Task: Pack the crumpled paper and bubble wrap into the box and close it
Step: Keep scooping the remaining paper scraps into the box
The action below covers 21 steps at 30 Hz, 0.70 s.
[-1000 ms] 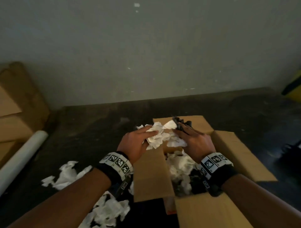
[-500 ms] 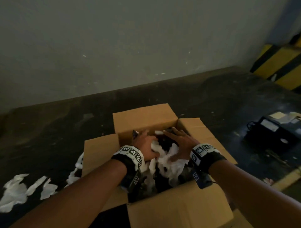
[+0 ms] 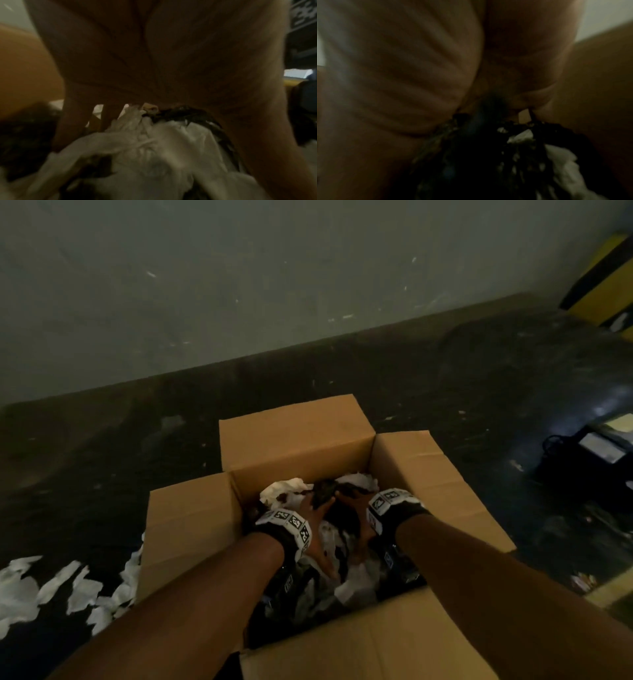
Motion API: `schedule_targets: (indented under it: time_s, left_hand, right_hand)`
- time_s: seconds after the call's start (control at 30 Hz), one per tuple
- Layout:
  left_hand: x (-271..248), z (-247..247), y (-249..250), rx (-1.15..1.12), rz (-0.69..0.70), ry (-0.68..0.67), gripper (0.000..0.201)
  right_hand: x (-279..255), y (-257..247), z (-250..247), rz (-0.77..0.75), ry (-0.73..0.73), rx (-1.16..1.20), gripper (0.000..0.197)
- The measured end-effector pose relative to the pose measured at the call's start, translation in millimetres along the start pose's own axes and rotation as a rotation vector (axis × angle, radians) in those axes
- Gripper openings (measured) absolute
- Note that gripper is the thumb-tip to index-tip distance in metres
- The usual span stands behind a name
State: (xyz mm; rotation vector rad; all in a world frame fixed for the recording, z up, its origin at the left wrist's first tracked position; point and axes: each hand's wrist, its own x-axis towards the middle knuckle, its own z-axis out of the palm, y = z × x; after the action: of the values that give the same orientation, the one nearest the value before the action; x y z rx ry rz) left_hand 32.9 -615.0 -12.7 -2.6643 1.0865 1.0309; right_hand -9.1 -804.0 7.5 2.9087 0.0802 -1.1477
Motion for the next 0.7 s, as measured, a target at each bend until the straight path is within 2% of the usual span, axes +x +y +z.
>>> schedule_targets:
  time_s: [0.07,0.13,0.17,0.23,0.27,0.37,0.5,0.63,0.7]
  left_hand:
    - [5.9,7.0,0.5,0.011,0.023,0.030,0.164]
    - [6.4,1.7,0.5,0.029,0.043,0.052,0.165]
    - [4.7,-3.8,0.0,0.031,0.053,0.077,0.163]
    - [-5.4,-21.6,-1.8,0.016,0.057,0.145,0.158]
    - [-11.2,-29.8,-4.0,-0.018,0.063,0.172,0.154]
    - [-43.1,-51.5,-10.4,-0.169,0.101,0.285,0.143]
    - [-107.3,-54.2,-33.5,-0.193,0.054,0.529,0.120]
    - [-176.5,-19.1,-73.4,-0.296,0.009,0.746,0.102]
    - [-212.1,7.5,-97.7,-0.362,-0.018,0.822,0.098]
  right_hand:
    - [28.3,8.8,23.4,0.020,0.044,0.019,0.151]
    - [77.5,37.8,61.8,0.018,-0.011,0.116,0.118]
    - [82.0,43.4,64.8,0.016,-0.014,0.178,0.109]
    - [53.8,34.3,42.1,0.061,0.114,0.206,0.122]
    - [26.0,20.7,19.7,0.011,0.174,0.207,0.128]
    - [-35.5,-14.5,-30.6,-0.059,0.273,0.232,0.104]
    - [-67.5,-55.7,-44.5,-0.109,0.475,0.249,0.082]
    - [-87.2,-120.6,-49.0,-0.227,0.675,0.250,0.074]
    - [-93.8,-161.1,-46.5,-0.290,0.727,0.265,0.073]
